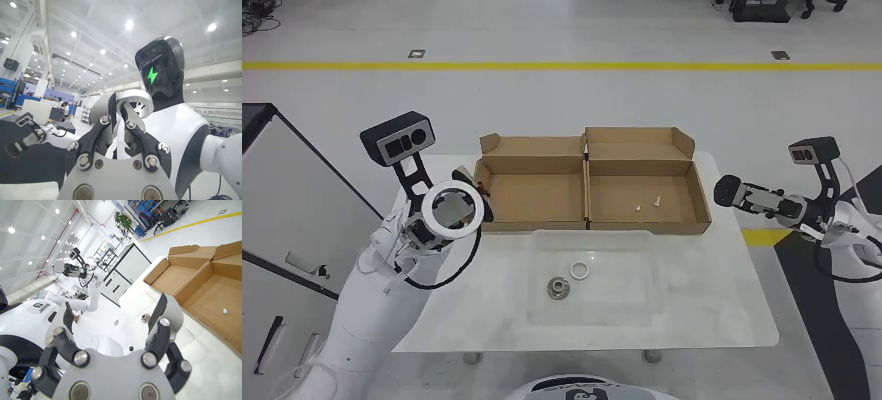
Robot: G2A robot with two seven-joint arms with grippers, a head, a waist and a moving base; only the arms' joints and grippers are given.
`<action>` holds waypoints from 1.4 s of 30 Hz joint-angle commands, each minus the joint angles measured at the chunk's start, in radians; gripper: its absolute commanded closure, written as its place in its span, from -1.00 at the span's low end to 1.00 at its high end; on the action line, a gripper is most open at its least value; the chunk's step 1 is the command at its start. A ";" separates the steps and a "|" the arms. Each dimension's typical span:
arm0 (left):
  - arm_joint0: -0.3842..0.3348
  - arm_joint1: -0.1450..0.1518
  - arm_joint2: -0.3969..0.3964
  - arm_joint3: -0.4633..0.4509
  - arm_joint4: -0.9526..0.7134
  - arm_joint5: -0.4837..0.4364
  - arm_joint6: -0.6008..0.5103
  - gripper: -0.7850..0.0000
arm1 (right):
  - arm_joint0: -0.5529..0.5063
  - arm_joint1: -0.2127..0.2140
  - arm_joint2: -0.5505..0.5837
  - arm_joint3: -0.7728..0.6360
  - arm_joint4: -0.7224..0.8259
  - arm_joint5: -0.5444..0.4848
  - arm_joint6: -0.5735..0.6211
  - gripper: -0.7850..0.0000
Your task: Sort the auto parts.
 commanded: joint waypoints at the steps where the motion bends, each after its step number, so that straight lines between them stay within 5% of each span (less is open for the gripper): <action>1: -0.002 -0.002 0.005 -0.011 -0.051 0.004 -0.004 1.00 | 0.000 0.000 0.000 0.000 0.000 0.000 0.000 -1.00; 8: 0.001 -0.009 -0.006 -0.028 -0.119 0.024 -0.024 1.00 | 0.000 0.000 0.000 0.000 0.000 0.000 0.000 -1.00; 20: 0.023 -0.005 -0.061 -0.003 0.093 0.064 -0.064 1.00 | 0.000 0.000 0.000 0.000 0.000 0.000 0.000 -1.00; 42: 0.024 -0.017 -0.042 -0.021 -0.065 0.070 -0.070 1.00 | 0.000 0.000 0.000 0.000 0.000 0.000 0.000 -1.00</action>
